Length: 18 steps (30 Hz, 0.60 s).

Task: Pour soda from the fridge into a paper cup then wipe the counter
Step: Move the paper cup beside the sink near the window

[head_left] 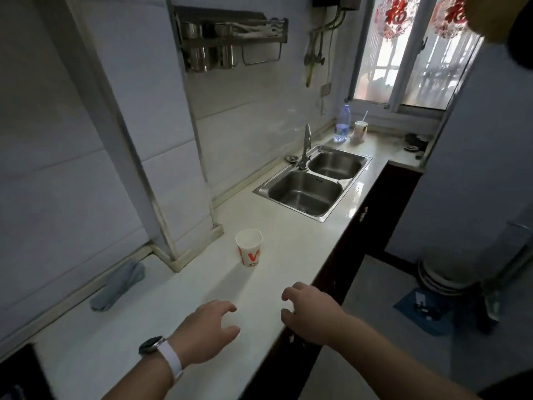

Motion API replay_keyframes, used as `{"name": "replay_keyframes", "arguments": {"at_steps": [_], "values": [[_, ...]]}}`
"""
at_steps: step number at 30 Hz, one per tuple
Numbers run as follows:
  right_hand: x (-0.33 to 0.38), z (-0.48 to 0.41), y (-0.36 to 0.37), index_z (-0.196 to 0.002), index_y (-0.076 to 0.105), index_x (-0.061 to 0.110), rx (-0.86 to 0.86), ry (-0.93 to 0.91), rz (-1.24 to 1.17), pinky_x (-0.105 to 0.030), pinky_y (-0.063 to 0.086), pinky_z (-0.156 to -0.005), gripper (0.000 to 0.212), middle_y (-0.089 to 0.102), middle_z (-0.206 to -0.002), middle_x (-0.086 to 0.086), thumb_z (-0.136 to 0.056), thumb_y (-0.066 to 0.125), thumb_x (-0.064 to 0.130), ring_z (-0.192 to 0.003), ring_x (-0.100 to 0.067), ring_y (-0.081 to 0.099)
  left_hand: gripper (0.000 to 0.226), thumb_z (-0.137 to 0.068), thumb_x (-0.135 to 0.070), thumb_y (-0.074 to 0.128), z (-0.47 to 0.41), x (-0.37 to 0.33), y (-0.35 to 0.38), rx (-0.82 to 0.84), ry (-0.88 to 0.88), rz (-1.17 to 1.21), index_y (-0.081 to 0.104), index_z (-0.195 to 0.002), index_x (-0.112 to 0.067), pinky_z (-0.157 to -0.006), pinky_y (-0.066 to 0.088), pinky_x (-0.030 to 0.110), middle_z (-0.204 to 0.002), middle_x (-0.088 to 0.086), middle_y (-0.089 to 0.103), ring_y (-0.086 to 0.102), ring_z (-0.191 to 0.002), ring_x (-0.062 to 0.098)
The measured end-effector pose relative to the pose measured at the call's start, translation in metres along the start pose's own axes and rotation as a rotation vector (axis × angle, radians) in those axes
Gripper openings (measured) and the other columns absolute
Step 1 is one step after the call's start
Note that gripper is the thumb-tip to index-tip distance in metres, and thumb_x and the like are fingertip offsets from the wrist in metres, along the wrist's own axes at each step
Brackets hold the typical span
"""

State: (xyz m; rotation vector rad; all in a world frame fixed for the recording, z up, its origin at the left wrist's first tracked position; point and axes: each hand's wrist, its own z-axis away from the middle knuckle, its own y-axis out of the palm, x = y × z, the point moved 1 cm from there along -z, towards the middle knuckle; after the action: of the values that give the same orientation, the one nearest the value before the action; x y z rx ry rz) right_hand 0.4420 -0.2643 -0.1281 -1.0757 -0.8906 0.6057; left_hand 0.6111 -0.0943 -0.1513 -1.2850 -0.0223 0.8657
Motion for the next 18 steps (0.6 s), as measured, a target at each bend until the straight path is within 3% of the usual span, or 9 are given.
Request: {"name": "replay_keyframes", "arguments": {"at_steps": [11,18], "values": [[-0.098,-0.089,-0.039,-0.130,0.052,0.023,0.108,-0.153,-0.052,-0.034,0.046,-0.092,0.044,0.052,-0.129,0.002,-0.091,0.045,0.044,-0.115,-0.022,0.053,0.051,-0.089,-0.051,0.049,-0.073,-0.067,-0.008,-0.155,-0.125,-0.238,0.047,-0.137,-0.033,-0.103,0.038,0.029,-0.140,-0.011,0.050,0.046,-0.127,0.013],[-0.108,-0.139,-0.025,-0.129,0.053,0.024,0.194,-0.162,-0.083,-0.032,0.046,-0.090,0.042,0.052,-0.128,0.002,-0.092,0.046,0.044,-0.113,-0.021,0.055,0.049,-0.088,-0.045,0.052,-0.108,-0.043,0.002,-0.141,-0.268,-0.078,0.052,-0.133,-0.027,-0.100,0.044,0.033,-0.135,-0.005,0.054,0.050,-0.122,0.017]]}}
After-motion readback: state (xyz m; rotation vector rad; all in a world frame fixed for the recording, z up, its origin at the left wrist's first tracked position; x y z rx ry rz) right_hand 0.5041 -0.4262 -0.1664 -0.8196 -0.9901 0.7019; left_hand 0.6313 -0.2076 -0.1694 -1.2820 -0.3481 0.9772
